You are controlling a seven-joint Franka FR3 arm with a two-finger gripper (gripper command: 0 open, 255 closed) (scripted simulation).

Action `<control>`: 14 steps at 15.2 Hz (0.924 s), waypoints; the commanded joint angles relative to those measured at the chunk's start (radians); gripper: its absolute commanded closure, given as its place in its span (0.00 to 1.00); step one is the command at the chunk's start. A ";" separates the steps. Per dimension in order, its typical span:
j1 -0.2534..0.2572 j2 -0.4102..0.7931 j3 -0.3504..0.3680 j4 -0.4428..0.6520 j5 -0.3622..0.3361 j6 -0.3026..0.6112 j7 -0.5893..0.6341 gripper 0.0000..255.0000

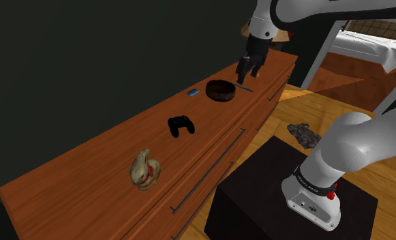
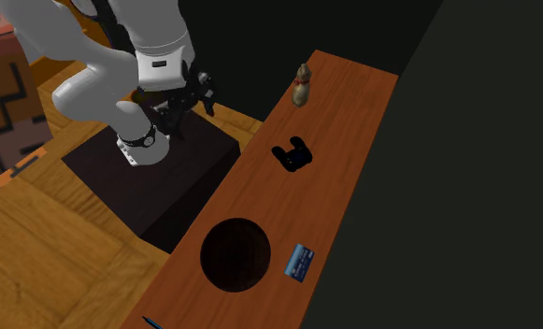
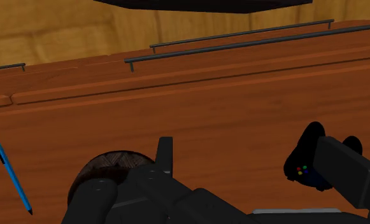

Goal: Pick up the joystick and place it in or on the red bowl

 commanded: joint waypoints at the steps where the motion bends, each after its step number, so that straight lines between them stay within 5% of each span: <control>1: 0.008 0.050 0.030 0.003 0.013 0.038 0.039 0.00; 14: 0.043 0.482 0.203 0.129 0.008 0.275 0.297 0.00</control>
